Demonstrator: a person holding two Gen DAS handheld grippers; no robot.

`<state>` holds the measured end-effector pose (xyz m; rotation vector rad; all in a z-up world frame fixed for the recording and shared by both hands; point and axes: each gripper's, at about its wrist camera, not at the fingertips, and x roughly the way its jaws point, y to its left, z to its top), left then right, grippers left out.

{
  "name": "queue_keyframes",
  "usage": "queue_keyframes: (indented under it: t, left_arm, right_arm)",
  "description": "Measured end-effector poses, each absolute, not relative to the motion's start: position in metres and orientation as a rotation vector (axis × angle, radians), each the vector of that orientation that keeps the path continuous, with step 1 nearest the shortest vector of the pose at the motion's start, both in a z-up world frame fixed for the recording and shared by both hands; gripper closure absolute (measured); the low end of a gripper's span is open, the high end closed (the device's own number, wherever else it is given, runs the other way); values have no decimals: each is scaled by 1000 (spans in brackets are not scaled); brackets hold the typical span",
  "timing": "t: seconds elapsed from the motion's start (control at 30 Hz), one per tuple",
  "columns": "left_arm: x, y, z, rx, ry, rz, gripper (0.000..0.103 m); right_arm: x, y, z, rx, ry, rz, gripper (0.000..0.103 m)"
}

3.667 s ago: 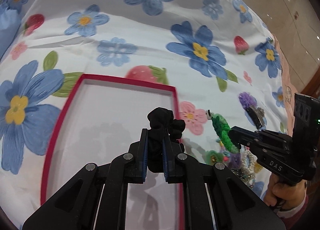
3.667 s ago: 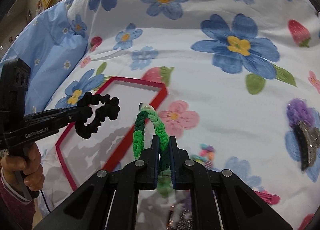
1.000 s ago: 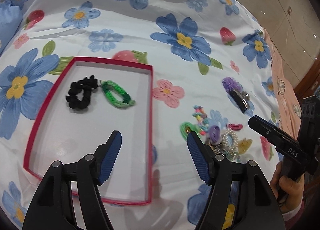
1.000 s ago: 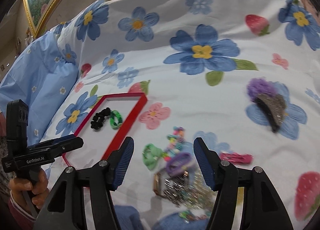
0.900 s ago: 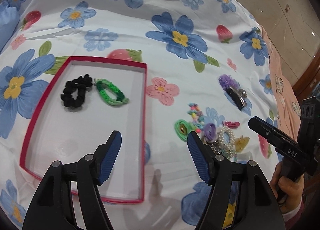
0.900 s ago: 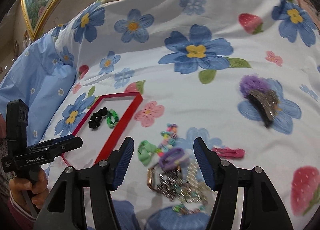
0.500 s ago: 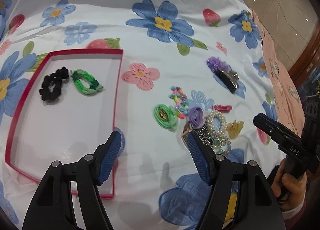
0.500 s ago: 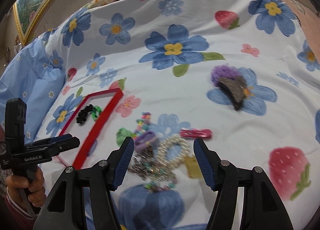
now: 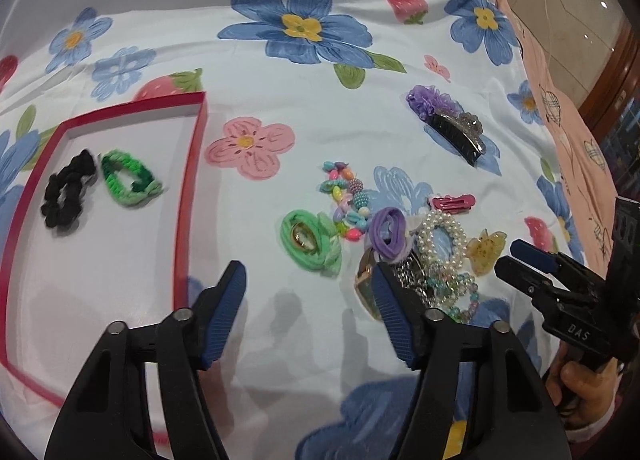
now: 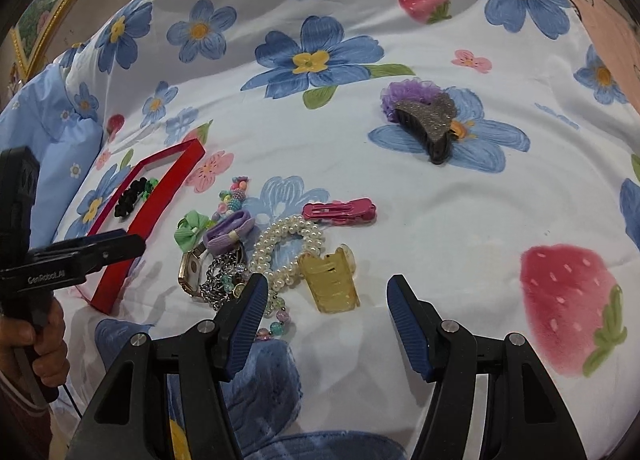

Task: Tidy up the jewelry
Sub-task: 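Grasp the light green hair tie with the left tool while the right tool grasps the yellow claw clip, then carry both items into the red tray and open both tools to release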

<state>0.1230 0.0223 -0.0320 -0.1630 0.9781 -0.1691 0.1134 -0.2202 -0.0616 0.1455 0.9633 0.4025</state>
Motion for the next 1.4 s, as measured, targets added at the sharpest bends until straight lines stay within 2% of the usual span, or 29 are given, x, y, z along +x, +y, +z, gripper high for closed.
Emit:
queue_keyframes:
  t: [0.03, 0.17, 0.37, 0.43, 0.47, 0.5, 0.63, 1.4]
  left_arm:
    - [128, 20, -34, -157, 983, -170, 46]
    - [144, 13, -45, -147, 1008, -186, 66]
    - [156, 1, -62, -109, 1045, -202, 83]
    - [155, 2, -62, -120, 1042, -215, 90]
    - [154, 3, -62, -126, 1040, -221, 92]
    - [153, 4, -61, -128, 1036, -222, 93]
    - [147, 9, -54, -146, 1017, -231, 94]
    - [89, 58, -9, -254, 899, -230, 95]
  right_arm:
    - [114, -220, -62, 145, 964, 403, 39]
    - [120, -222, -69, 151, 972, 400, 39]
    - [125, -226, -78, 161, 990, 390, 41]
    - [126, -226, -80, 161, 991, 388, 60]
    - [126, -227, -81, 162, 993, 388, 66]
    - [127, -226, -81, 159, 993, 384, 74]
    - [125, -226, -78, 150, 979, 383, 76]
    - [112, -188, -39, 154, 919, 498, 77]
